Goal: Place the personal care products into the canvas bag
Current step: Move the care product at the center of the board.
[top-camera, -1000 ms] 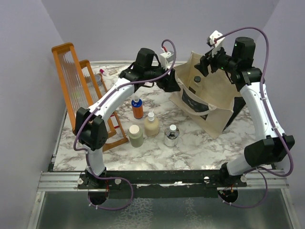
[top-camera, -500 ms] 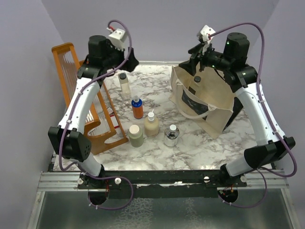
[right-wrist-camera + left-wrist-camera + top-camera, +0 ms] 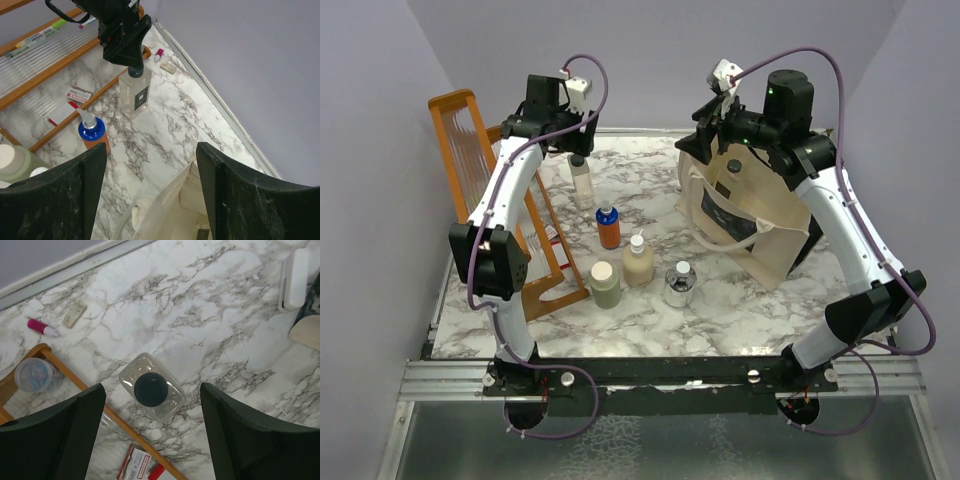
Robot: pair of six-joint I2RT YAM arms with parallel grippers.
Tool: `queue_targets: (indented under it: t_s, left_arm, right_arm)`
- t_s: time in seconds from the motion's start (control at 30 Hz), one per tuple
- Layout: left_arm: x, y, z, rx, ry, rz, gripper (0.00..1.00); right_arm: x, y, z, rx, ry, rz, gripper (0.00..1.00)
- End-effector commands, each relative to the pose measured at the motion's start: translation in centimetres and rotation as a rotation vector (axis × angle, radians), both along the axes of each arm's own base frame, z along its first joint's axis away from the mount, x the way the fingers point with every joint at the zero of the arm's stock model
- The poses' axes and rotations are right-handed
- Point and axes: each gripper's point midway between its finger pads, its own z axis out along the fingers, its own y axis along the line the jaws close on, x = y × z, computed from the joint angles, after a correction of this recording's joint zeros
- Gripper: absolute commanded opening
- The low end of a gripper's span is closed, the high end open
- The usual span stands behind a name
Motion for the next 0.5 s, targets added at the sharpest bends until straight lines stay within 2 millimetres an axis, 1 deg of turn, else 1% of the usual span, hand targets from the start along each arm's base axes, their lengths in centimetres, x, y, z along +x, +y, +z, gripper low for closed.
queue_targets:
  t_s: [0.0, 0.07, 0.13, 0.47]
  left_arm:
    - [-0.1, 1.2, -1.5, 0.093, 0.048, 0.013, 0.77]
    - [0.0, 1.1, -2.2, 0.096, 0.065, 0.005, 0.72]
    - [0.0, 1.0, -2.8, 0.094, 0.081, -0.003, 0.69]
    - [0.2, 0.9, -5.3, 0.112, 0.144, -0.017, 0.64]
  right_arm:
    - [-0.3, -0.3, 0.0, -0.014, -0.023, -0.016, 0.72]
    - [-0.3, -0.3, -0.2, -0.019, -0.022, -0.017, 0.72]
    - [-0.3, -0.4, -0.5, -0.023, -0.018, -0.019, 0.72]
    - [-0.2, -0.5, -0.9, -0.033, -0.017, -0.020, 0.72]
